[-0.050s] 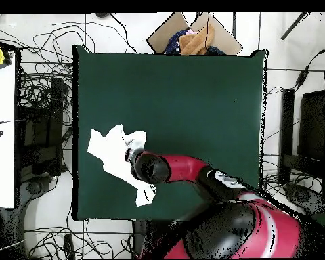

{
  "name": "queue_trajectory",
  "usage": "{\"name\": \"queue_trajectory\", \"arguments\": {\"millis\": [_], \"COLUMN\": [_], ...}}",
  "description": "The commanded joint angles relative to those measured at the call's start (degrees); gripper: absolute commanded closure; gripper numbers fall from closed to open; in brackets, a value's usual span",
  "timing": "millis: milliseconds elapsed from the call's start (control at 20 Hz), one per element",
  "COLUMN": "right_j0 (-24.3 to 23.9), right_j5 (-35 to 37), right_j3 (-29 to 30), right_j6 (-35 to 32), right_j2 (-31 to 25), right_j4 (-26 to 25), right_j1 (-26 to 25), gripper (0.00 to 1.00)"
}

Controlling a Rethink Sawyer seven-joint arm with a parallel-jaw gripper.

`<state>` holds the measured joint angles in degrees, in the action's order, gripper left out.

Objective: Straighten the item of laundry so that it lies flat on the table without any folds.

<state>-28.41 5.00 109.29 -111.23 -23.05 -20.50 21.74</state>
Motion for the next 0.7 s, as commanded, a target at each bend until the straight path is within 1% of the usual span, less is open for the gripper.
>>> {"name": "queue_trajectory", "arguments": {"millis": [50, 150, 350, 500, 700], "right_j0": [9.8, 7.7, 6.2, 8.8, 8.9], "right_j5": [-1.1, -0.3, -0.3, 0.8, 1.7], "right_j3": [-7.5, -7.9, -9.6, -10.9, -12.3], "right_j6": [-7.7, -4.7, -1.9, -2.2, -0.5], "right_j2": [15.4, 15.1, 14.9, 18.6, 21.7], "right_j4": [-0.5, -1.9, -3.6, -3.9, -6.3], "right_j1": [2.5, 2.8, 1.6, 2.4, 3.2], "gripper": [1.00, 1.00, 1.00, 1.00, 1.00]}}
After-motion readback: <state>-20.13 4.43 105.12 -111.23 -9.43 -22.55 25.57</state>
